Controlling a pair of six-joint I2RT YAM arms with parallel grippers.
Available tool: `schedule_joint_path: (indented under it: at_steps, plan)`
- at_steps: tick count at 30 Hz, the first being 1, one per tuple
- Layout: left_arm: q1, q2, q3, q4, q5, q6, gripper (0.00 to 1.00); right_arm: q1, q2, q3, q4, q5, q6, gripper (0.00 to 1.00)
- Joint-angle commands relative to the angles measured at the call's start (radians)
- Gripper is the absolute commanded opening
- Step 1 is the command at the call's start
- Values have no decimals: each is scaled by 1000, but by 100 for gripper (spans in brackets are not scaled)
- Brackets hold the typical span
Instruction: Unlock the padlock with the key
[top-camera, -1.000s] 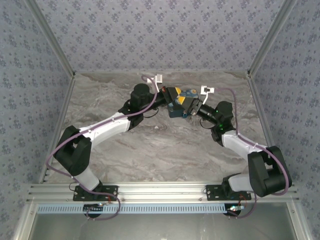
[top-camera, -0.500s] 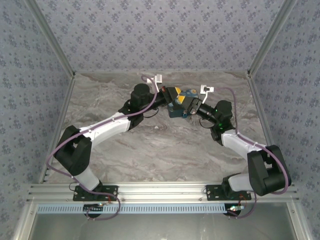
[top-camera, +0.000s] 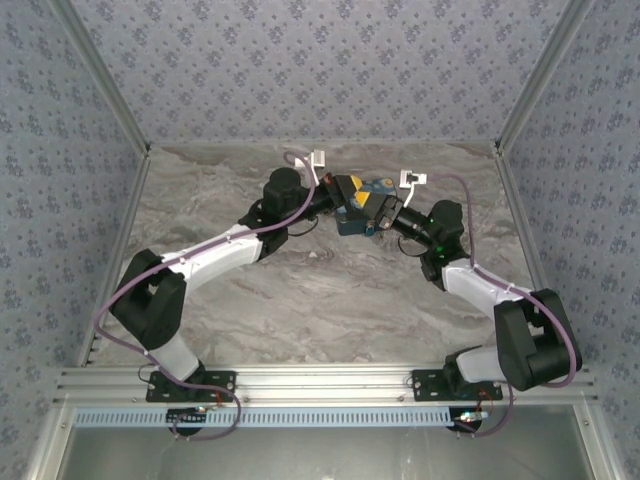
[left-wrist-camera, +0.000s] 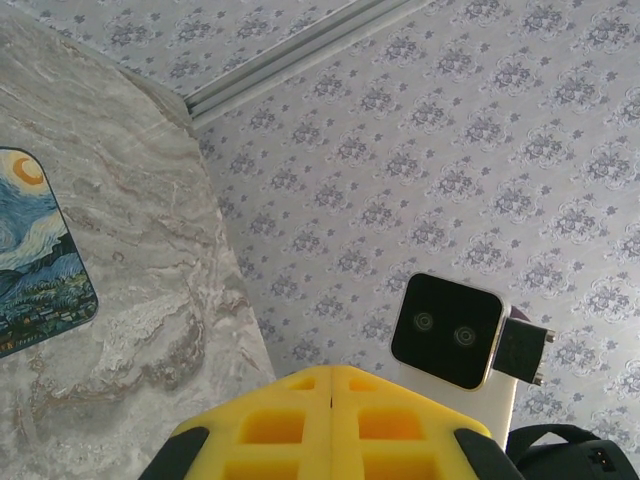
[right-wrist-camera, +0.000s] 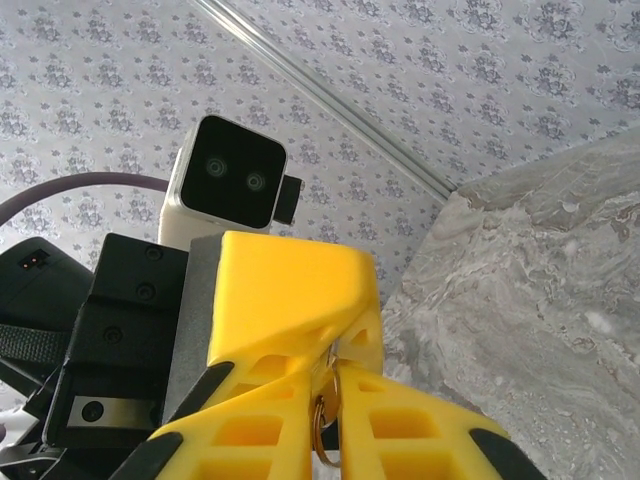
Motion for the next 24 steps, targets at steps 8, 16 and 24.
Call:
schedule_joint_path:
  at_steps: [8, 16, 24]
  plan:
    - [11, -28, 11, -4, -16, 44, 19, 0, -32, 12, -94, 26, -50, 0]
    - [84, -106, -13, -221, -82, 141, 63, -2, -168, -11, -441, 84, -264, 0]
    - [131, -27, 65, -539, -122, 293, 75, 6, -330, -10, -861, 224, -500, 0]
